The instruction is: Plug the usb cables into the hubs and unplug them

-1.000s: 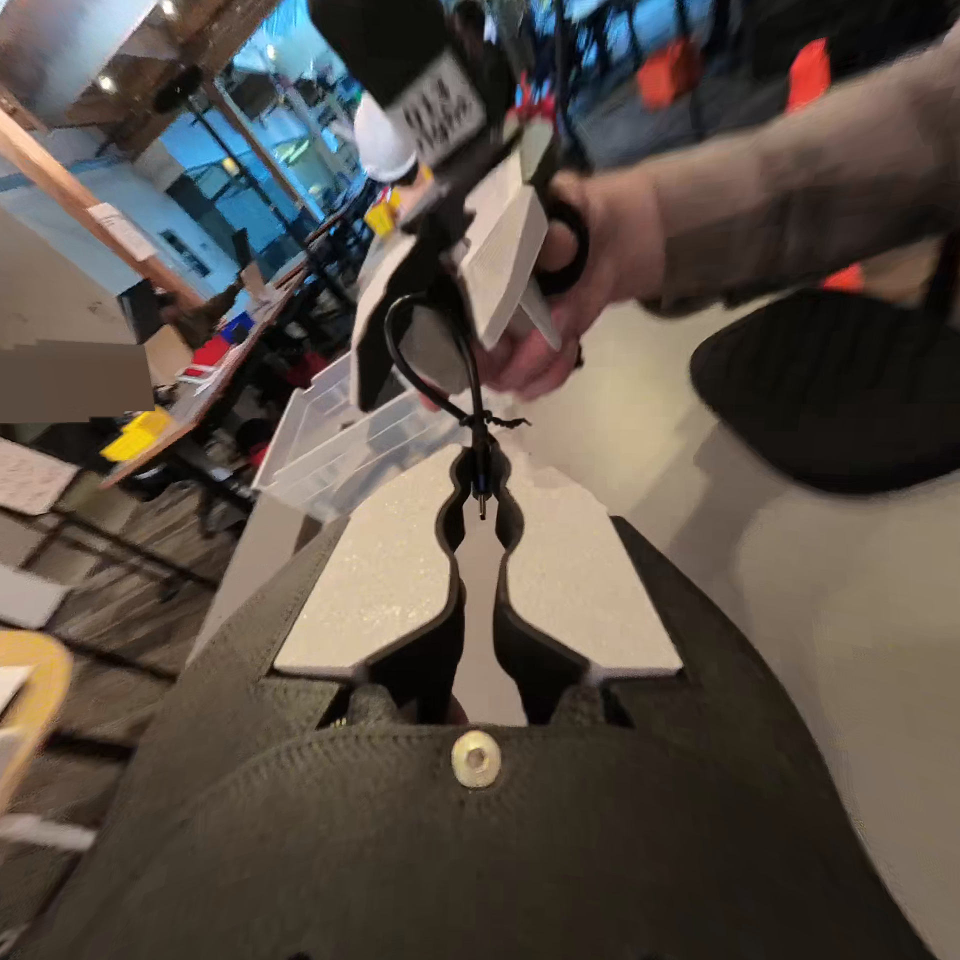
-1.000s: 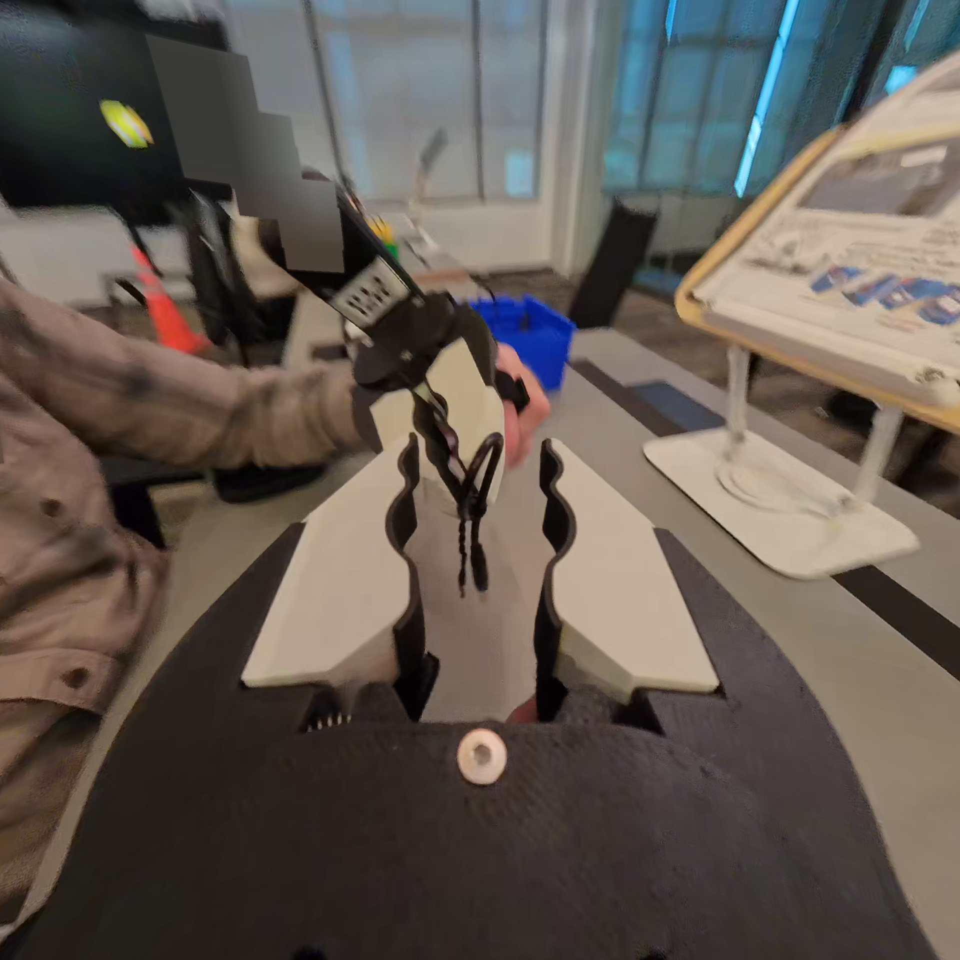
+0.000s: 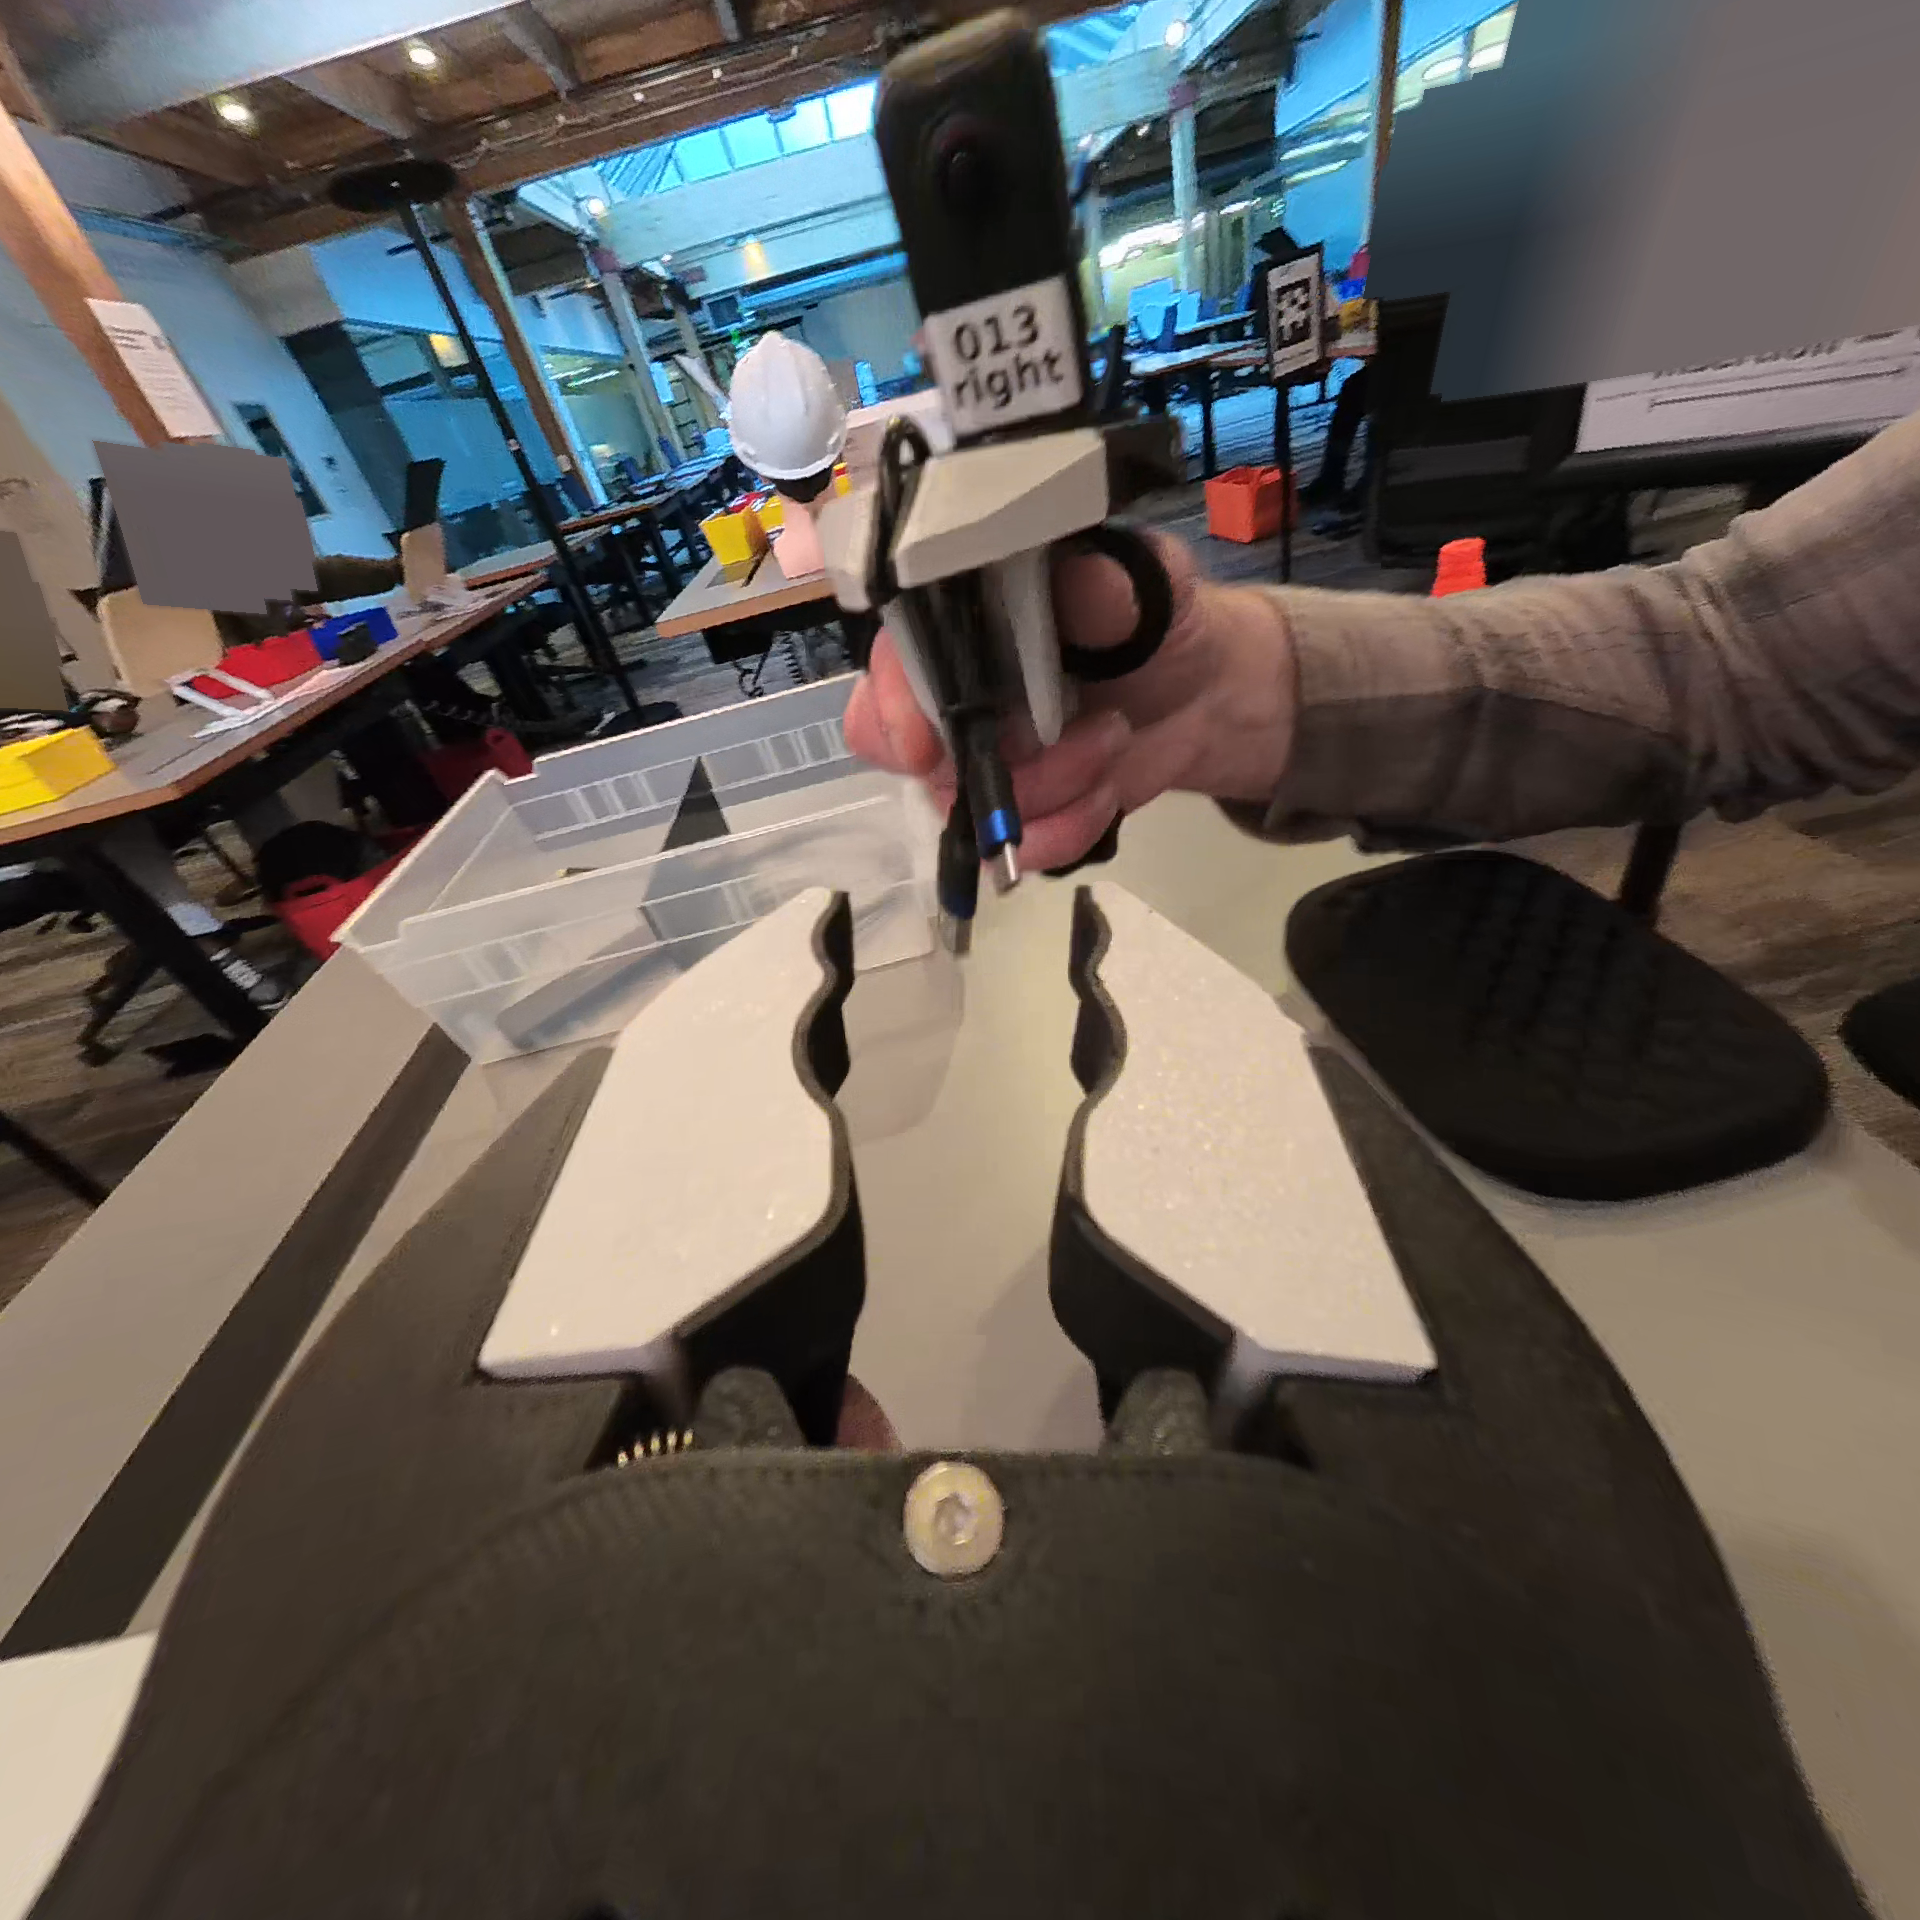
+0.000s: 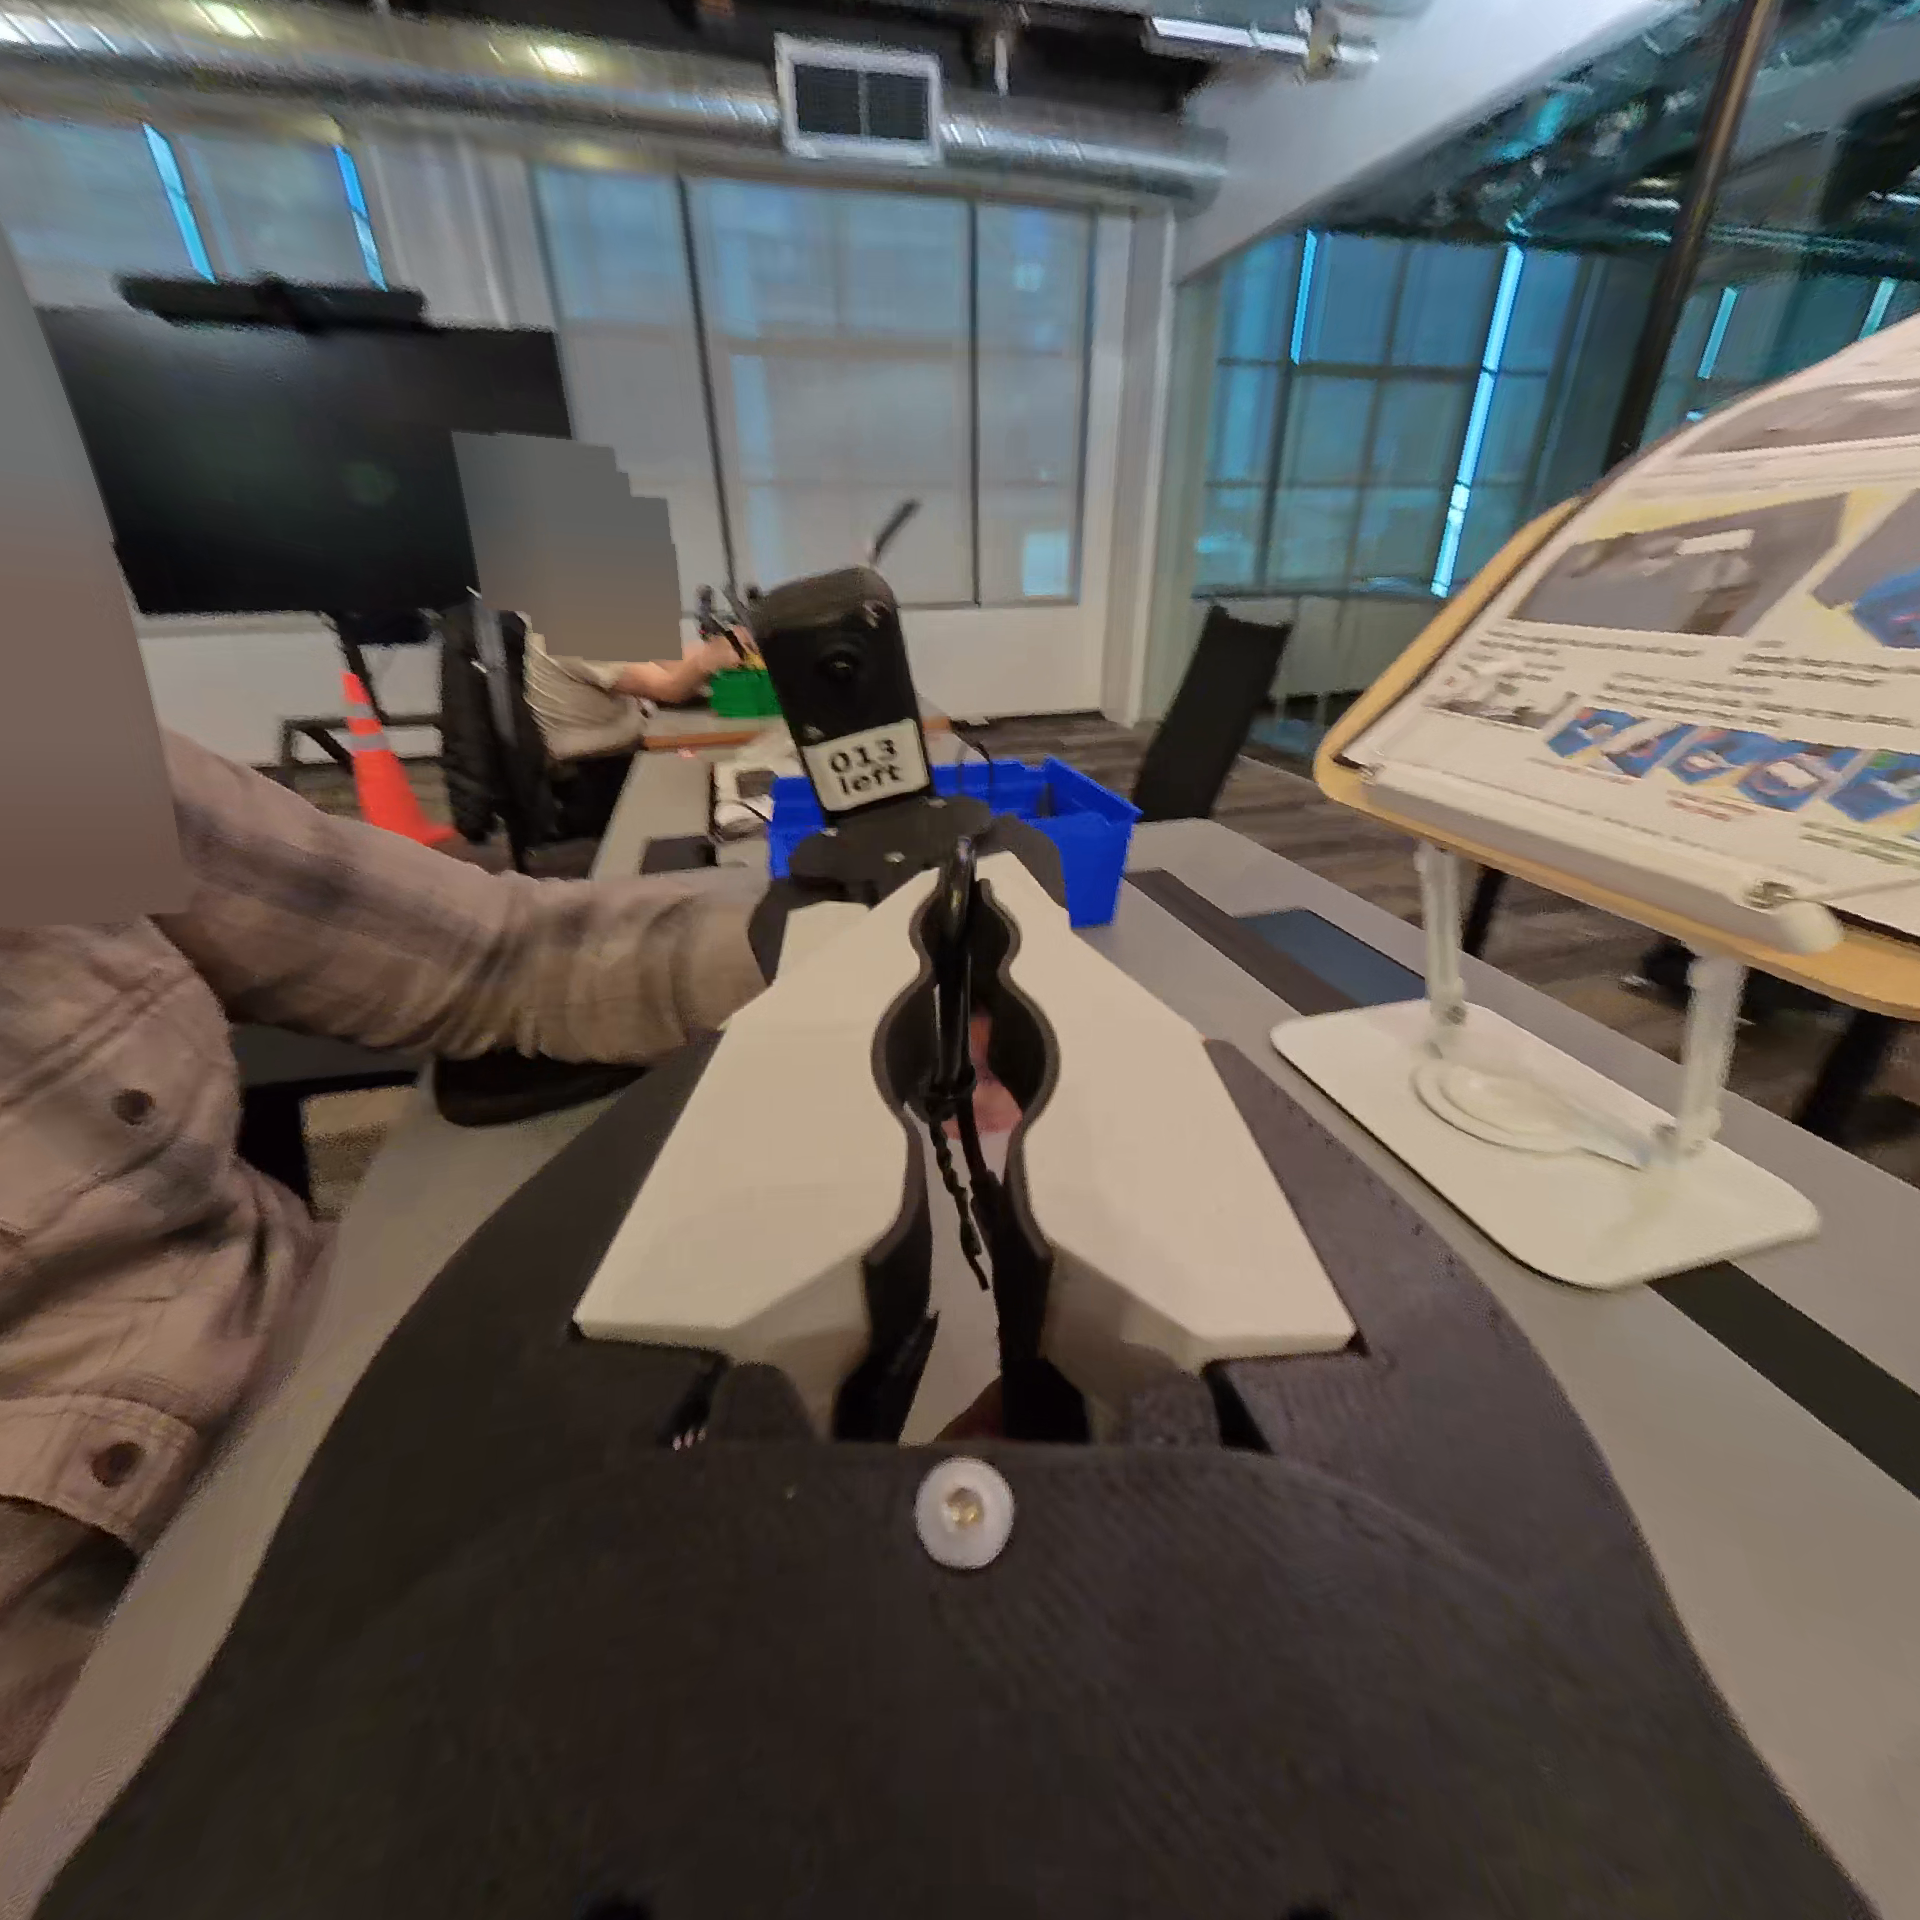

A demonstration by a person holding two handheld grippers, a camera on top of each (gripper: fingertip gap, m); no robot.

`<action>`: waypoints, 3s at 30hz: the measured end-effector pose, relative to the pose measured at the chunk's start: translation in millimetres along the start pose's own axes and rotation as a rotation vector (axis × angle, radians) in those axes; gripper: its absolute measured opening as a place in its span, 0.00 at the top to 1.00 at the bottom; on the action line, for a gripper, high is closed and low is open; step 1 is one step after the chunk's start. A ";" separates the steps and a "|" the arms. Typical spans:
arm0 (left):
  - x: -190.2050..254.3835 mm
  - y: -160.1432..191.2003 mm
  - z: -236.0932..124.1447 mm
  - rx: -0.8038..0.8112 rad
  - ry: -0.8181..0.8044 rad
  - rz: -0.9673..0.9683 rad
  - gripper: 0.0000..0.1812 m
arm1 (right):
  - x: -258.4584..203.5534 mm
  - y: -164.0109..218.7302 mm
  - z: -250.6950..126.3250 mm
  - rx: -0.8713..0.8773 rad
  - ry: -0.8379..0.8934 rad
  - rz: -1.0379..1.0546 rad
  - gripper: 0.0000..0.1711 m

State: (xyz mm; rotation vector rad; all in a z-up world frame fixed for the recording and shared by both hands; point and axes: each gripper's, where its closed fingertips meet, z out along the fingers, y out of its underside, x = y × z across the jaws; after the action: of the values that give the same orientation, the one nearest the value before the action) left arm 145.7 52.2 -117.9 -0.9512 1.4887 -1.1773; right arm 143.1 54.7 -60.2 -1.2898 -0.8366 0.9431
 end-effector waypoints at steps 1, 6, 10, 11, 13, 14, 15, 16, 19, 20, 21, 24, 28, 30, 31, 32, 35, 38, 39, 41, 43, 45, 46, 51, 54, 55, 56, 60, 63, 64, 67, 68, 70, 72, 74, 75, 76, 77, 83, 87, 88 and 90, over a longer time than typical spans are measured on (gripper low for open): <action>-4.2 2.8 -0.2 -0.012 -0.024 0.007 0.78 | 4.0 -1.4 -4.5 -0.020 0.024 -0.013 1.00; -22.9 18.1 -3.4 -0.076 -0.111 0.017 0.82 | 38.9 -25.3 -50.5 -0.112 0.209 -0.074 1.00; -31.2 30.2 -2.6 -0.143 -0.161 0.050 0.88 | 73.0 -43.3 -96.6 -0.208 0.397 -0.145 1.00; -31.0 31.3 -2.7 -0.145 -0.161 0.056 0.92 | 81.1 -45.4 -107.8 -0.237 0.440 -0.168 1.00; -33.9 35.5 -3.6 -0.171 -0.179 0.077 0.96 | 98.9 -45.3 -130.0 -0.296 0.526 -0.184 1.00; -36.0 37.3 -4.5 -0.182 -0.191 0.088 1.00 | 108.1 -43.3 -141.3 -0.327 0.564 -0.188 1.00; -36.7 38.3 -5.0 -0.187 -0.191 0.090 1.00 | 118.4 -39.6 -152.9 -0.362 0.604 -0.183 1.00; -36.1 38.9 -5.3 -0.188 -0.183 0.085 1.00 | 127.9 -34.4 -164.0 -0.396 0.637 -0.167 1.00; -37.3 39.4 -6.2 -0.191 -0.188 0.092 1.00 | 153.5 -11.9 -193.5 -0.503 0.708 -0.120 1.00; -37.2 40.3 -6.1 -0.198 -0.186 0.098 1.00 | 161.4 -1.3 -203.2 -0.552 0.727 -0.104 1.00; -36.9 41.8 -5.9 -0.207 -0.186 0.106 1.00 | 167.4 9.7 -210.9 -0.593 0.735 -0.086 1.00; -35.6 46.3 -4.4 -0.228 -0.181 0.122 0.99 | 182.4 50.5 -234.5 -0.776 0.746 -0.046 1.00; -31.8 52.7 -1.8 -0.256 -0.165 0.138 1.00 | 197.4 103.5 -266.0 -1.039 0.763 -0.025 1.00; -30.7 56.1 -1.0 -0.274 -0.162 0.154 1.00 | 202.6 123.7 -277.0 -1.143 0.764 -0.032 1.00; -29.8 57.1 -0.5 -0.278 -0.159 0.158 1.00 | 203.3 132.7 -279.7 -1.181 0.755 -0.024 1.00; -29.3 57.4 -0.2 -0.278 -0.156 0.157 0.99 | 203.7 141.3 -281.8 -1.212 0.746 -0.008 1.00; -28.7 58.3 0.4 -0.282 -0.151 0.157 0.99 | 205.2 160.7 -284.2 -1.272 0.718 0.031 0.99; -28.2 60.8 0.4 -0.290 -0.147 0.159 0.99 | 209.9 165.6 -284.1 -1.288 0.723 0.036 0.89; -28.5 61.4 0.4 -0.293 -0.148 0.160 0.98 | 211.9 164.4 -284.9 -1.292 0.735 0.036 0.86; -28.8 62.7 0.5 -0.297 -0.147 0.161 0.98 | 212.1 160.5 -282.0 -1.277 0.726 0.041 0.83; -28.8 63.4 0.5 -0.300 -0.147 0.162 0.97 | 209.3 155.7 -276.6 -1.256 0.701 0.056 0.79; -28.6 63.7 0.8 -0.301 -0.146 0.163 0.97 | 211.2 147.8 -275.3 -1.241 0.712 0.046 0.79; -28.3 63.5 0.9 -0.300 -0.145 0.162 0.97 | 212.1 143.9 -274.7 -1.232 0.718 0.042 0.79; -28.3 62.3 1.0 -0.296 -0.149 0.162 0.96 | 214.4 122.6 -270.9 -1.191 0.758 -0.010 0.80; -32.4 58.9 0.9 -0.279 -0.173 0.146 0.92 | 213.5 94.1 -255.0 -1.076 0.801 -0.056 0.80; -33.1 57.2 1.1 -0.273 -0.176 0.139 0.90 | 212.5 80.7 -246.3 -1.024 0.818 -0.085 0.81; -33.9 54.4 1.3 -0.261 -0.182 0.136 0.89 | 210.1 66.8 -235.4 -0.972 0.830 -0.113 0.81; -37.1 45.7 2.6 -0.247 -0.218 0.155 0.82 | 187.3 6.6 -170.8 -0.744 0.837 -0.236 0.80; -39.4 36.4 2.4 -0.238 -0.258 0.191 0.79 | 159.2 -35.0 -104.7 -0.560 0.785 -0.332 0.80; -39.8 32.4 2.0 -0.232 -0.271 0.206 0.78 | 149.5 -47.2 -83.6 -0.507 0.759 -0.353 0.80; -43.3 23.6 -1.9 -0.247 -0.320 0.276 0.77 | 126.4 -82.1 -32.7 -0.336 0.711 -0.380 0.82; -44.5 21.0 -3.5 -0.254 -0.334 0.305 0.77 | 121.3 -89.2 -19.7 -0.297 0.696 -0.382 0.82; -48.0 15.4 -7.3 -0.261 -0.358 0.333 0.77 | 114.6 -97.2 0.6 -0.236 0.677 -0.389 0.83; -53.4 8.2 -13.6 -0.261 -0.389 0.357 0.77 | 111.7 -97.0 14.1 -0.211 0.667 -0.407 0.84; -58.9 -1.5 -22.1 -0.254 -0.418 0.367 0.77 | 112.8 -92.6 19.2 -0.210 0.680 -0.433 0.86; -63.1 -8.1 -27.8 -0.249 -0.444 0.376 0.77 | 113.9 -88.8 20.2 -0.217 0.685 -0.443 0.86; -66.6 -14.8 -33.8 -0.250 -0.463 0.381 0.78 | 116.3 -85.7 19.5 -0.222 0.698 -0.451 0.86; -70.4 -22.6 -40.6 -0.253 -0.486 0.393 0.78 | 118.8 -83.6 19.1 -0.221 0.708 -0.455 0.87; -96.3 -73.7 -103.3 -0.401 -0.638 0.588 0.76 | 128.7 -59.5 23.1 -0.272 0.690 -0.445 0.88; -110.6 -79.1 -177.0 -0.687 -0.639 0.723 0.78 | 135.8 -41.9 28.1 -0.315 0.674 -0.442 0.89; -110.5 -69.4 -202.8 -0.799 -0.600 0.735 0.78 | 138.0 -37.5 28.4 -0.331 0.676 -0.448 0.89; -117.5 -57.0 -262.5 -0.979 -0.605 0.764 0.82 | 141.8 -29.5 29.3 -0.356 0.675 -0.453 0.89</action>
State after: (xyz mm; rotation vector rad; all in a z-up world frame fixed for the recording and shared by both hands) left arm -84.4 206.6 -22.1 -1.0486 1.6454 0.4378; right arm 175.9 195.3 -29.0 -1.5035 -0.7201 -0.0249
